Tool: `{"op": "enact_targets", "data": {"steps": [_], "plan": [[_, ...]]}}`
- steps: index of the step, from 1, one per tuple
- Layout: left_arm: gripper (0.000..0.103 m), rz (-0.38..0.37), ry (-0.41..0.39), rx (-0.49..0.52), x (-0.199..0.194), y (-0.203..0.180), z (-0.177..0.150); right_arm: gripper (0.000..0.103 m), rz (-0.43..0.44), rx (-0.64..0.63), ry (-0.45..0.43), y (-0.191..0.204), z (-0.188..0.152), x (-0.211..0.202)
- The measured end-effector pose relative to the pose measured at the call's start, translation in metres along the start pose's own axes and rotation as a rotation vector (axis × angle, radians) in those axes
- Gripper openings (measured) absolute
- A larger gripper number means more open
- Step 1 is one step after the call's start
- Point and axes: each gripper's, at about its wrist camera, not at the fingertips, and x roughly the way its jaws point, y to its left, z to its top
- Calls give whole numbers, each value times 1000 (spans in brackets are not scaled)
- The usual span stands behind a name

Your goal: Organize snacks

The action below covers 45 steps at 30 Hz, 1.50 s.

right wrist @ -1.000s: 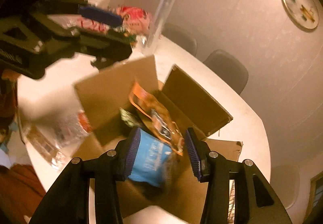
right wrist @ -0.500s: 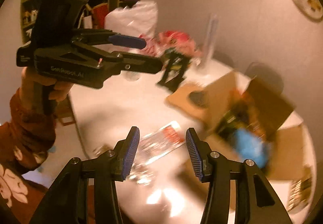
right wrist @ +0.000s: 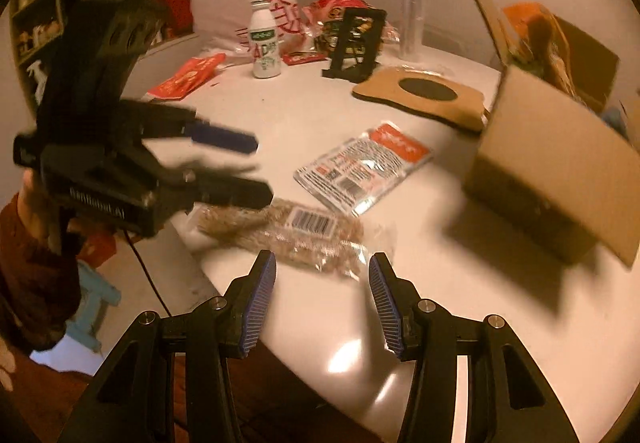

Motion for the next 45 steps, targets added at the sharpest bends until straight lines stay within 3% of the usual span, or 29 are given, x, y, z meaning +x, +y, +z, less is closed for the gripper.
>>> {"op": "enact_targets", "data": {"steps": [1, 10, 20, 23, 27, 33, 36, 45], "plan": [[46, -7, 8, 0, 2, -2, -3, 44, -3, 12, -3, -2, -2, 1], [32, -38, -9, 23, 14, -38, 2, 44, -49, 115, -43, -28, -24, -27], [30, -41, -25, 33, 65, -87, 47, 44, -138, 236, -79, -66, -46, -48], [36, -65, -64, 3, 55, -81, 56, 45, -154, 264, -79, -72, -52, -52], [41, -29, -93, -14, 34, -66, 56, 57, -137, 289, -93, -72, -52, -53], [42, 25, -114, -70, 17, -32, 44, 57, -89, 333, -64, -65, -33, -27], [48, 31, -134, -87, 9, -20, 36, 57, -73, 328, -54, -62, -23, -18], [49, 73, -136, -128, 7, 7, 24, 62, -166, 310, -12, -55, 3, 10]]}}
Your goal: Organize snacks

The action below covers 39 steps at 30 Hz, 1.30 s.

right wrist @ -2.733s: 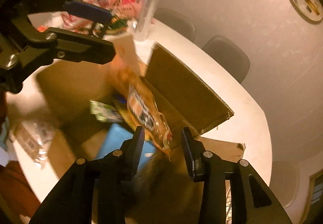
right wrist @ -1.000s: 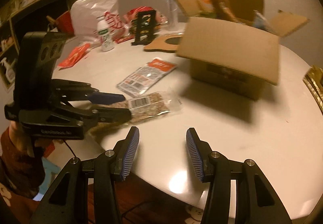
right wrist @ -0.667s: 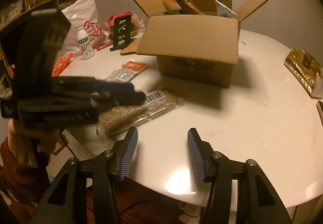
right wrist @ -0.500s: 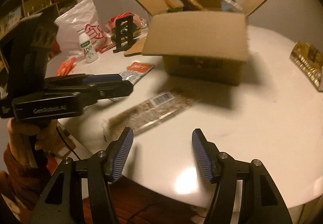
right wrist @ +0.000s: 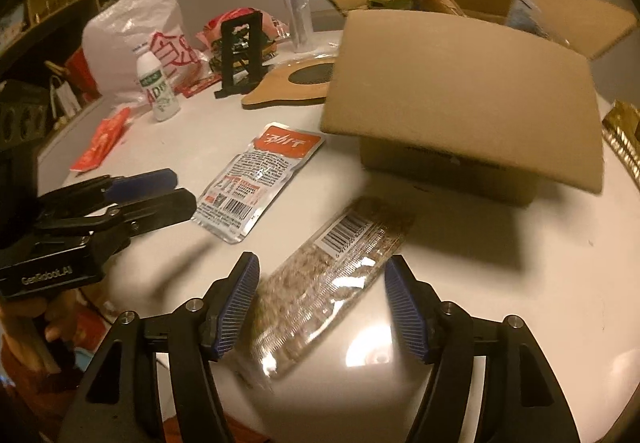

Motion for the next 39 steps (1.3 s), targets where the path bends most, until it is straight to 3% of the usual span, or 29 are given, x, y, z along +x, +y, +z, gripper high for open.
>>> {"op": "enact_targets", "data": {"steps": [6, 10, 11, 13, 16, 22, 25, 32, 39], "plan": [[55, 8, 8, 8, 8, 1, 3, 62, -141, -107, -9, 19, -1, 9], [60, 30, 34, 34, 21, -5, 7, 61, -188, -134, -19, 18, -7, 1], [60, 74, 41, 41, 25, -7, 8, 60, -190, -138, -21, 15, -10, -2], [60, 140, 55, 47, 34, -9, 11, 46, -162, -136, -20, 9, -14, -7], [60, 96, 78, 21, 44, -12, 16, 37, -163, -131, -23, 1, -19, -16], [61, 169, 97, 48, 56, -26, 21, 37, -142, -112, -40, -12, -25, -22], [70, 169, 104, 39, 60, -30, 23, 37, -125, -109, -52, -15, -26, -23], [70, 252, 108, 29, 67, -35, 26, 37, -114, -110, -72, -17, -29, -25], [66, 249, 75, 40, 54, -32, 13, 37, -112, -112, -87, -17, -35, -29]]}}
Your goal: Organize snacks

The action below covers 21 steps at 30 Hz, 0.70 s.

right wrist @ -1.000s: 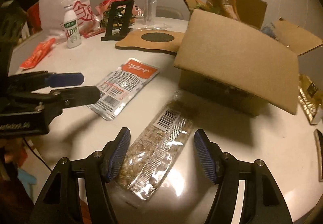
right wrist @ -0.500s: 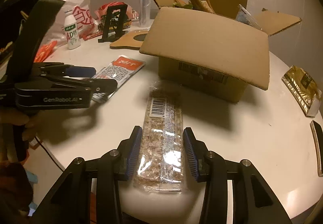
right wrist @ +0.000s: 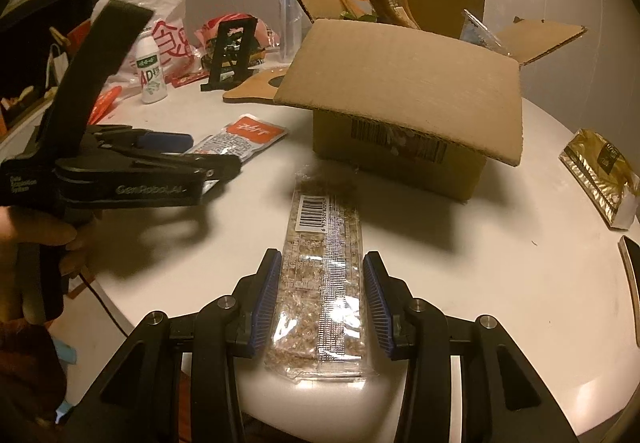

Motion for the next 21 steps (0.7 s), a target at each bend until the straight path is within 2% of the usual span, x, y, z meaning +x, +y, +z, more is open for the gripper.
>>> {"op": "enact_targets", "data": {"steps": [7, 10, 15, 21], "plan": [[66, -68, -5, 63, -26, 8, -26, 39, 19, -7, 5, -7, -7, -8], [66, -78, 2, 56, -32, 13, -32, 39, 25, -15, 4, -8, -10, -11], [68, -42, -6, 39, -27, 10, -30, 43, 36, -21, -1, -6, -8, -9], [66, -19, -24, 18, -21, 7, -26, 44, 31, -23, -13, -2, -4, -2]]}}
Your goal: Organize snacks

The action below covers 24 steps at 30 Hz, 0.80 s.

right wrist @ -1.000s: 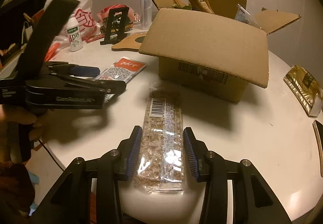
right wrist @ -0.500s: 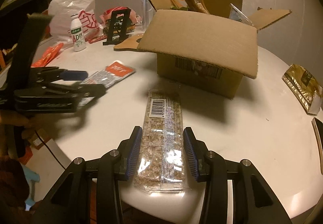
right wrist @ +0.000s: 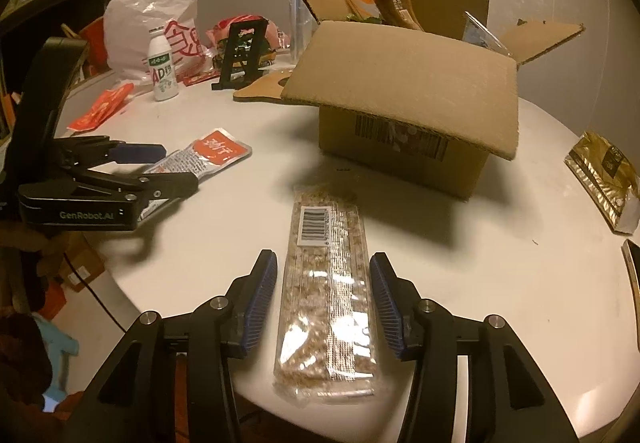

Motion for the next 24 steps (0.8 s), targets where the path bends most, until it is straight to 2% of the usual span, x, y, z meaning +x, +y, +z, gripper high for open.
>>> {"op": "enact_targets", "data": {"steps": [2, 3, 9, 18, 24], "plan": [[66, 1, -2, 0, 0, 0, 0, 42, -8, 0, -6, 0, 2, 2], [65, -1, -4, 1, 0, 0, 0, 37, -10, 0, -8, 0, 2, 3], [65, -17, -6, -6, -3, 2, -1, 37, -16, -3, -18, 1, 2, 4], [65, -9, -58, -25, -27, 14, 1, 37, 85, -37, -71, 8, 15, -11], [65, 5, -89, -62, -43, 30, 1, 37, 168, -64, -66, 19, 20, -11]]}}
